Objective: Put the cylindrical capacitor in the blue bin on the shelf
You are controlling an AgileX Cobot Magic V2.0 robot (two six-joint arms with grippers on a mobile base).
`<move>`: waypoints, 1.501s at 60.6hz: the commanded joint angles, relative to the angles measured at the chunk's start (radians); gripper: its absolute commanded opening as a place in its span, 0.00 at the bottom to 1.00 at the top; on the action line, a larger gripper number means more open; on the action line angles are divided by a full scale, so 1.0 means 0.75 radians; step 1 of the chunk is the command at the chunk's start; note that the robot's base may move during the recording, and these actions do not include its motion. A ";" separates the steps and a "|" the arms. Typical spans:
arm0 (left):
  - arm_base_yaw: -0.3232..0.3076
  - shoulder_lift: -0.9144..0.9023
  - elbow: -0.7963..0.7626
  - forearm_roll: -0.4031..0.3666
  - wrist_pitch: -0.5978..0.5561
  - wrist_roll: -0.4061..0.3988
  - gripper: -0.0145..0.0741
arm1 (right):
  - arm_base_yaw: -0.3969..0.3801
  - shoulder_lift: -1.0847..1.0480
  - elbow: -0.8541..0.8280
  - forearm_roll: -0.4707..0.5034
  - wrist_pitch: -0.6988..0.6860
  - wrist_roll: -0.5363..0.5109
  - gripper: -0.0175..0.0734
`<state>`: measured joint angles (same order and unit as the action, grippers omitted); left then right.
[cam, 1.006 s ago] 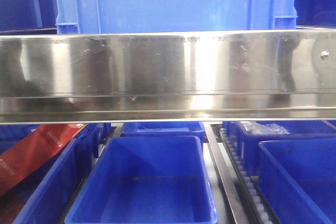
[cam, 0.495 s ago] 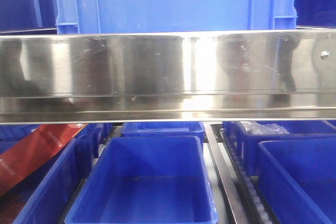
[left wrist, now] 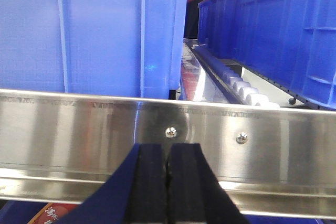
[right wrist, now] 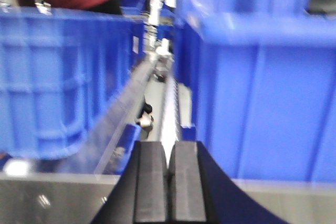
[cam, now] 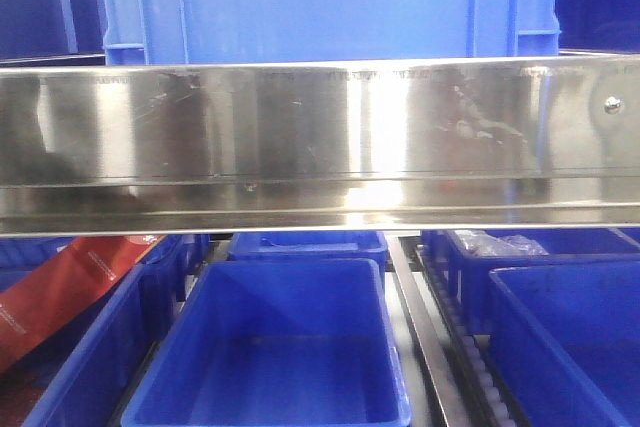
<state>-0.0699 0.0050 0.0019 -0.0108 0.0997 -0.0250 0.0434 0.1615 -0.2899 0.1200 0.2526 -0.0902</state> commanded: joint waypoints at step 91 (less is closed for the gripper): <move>-0.008 -0.007 -0.003 -0.004 -0.029 -0.007 0.04 | -0.015 -0.215 0.386 -0.021 -0.179 0.001 0.01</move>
<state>-0.0699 0.0050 0.0019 -0.0108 0.0990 -0.0250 0.0297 0.0073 -0.0015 0.1042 0.1440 -0.0902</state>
